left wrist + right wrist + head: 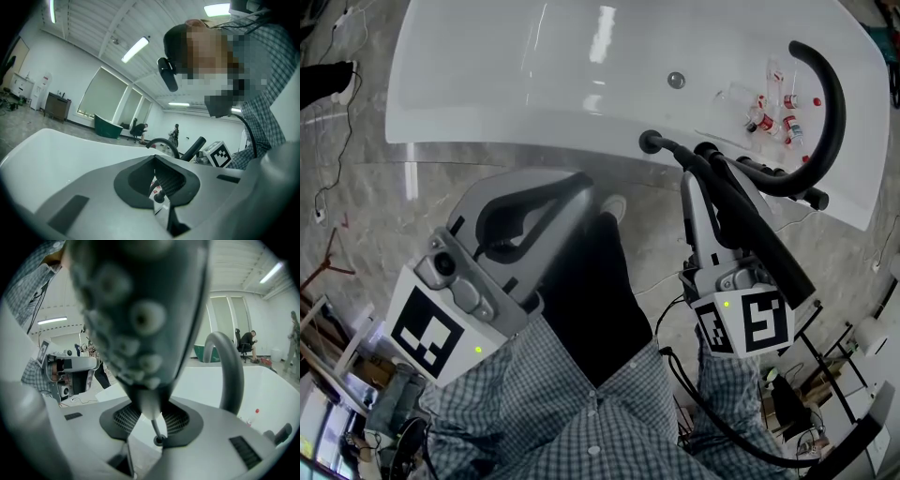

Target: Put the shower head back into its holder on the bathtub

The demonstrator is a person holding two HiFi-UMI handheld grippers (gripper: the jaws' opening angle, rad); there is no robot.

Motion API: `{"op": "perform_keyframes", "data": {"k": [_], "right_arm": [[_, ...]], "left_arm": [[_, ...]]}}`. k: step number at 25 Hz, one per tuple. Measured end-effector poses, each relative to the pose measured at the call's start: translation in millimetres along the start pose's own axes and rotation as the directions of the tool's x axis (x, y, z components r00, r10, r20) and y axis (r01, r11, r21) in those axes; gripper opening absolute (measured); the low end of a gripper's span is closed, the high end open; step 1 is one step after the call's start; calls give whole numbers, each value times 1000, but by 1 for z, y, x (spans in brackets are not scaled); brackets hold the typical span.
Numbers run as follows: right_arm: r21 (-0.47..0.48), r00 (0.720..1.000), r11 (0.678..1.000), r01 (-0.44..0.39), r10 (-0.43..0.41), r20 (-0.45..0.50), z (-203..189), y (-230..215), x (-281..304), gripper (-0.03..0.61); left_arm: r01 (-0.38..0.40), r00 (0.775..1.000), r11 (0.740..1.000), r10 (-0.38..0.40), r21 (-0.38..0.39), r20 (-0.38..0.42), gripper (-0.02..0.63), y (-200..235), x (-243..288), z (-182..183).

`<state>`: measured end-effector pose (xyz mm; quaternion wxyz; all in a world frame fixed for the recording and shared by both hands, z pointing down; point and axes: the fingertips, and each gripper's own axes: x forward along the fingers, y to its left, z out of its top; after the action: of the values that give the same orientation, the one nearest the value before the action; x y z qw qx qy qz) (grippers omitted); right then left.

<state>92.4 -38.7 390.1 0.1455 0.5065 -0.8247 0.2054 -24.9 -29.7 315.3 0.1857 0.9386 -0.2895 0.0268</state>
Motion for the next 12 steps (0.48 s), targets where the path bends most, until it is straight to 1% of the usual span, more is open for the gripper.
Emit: {"op": "perform_keyframes", "data": {"k": [7, 12], "right_arm": [[23, 1000, 1000, -16, 17, -22, -20, -9, 13, 137], [10, 999, 1000, -21, 22, -48, -33, -12, 21, 137]], "left_arm": [[-17, 1000, 1000, 17, -12, -8, 8, 7, 4, -8], [-19, 1000, 1000, 19, -23, -13, 8, 11, 6, -14]]}}
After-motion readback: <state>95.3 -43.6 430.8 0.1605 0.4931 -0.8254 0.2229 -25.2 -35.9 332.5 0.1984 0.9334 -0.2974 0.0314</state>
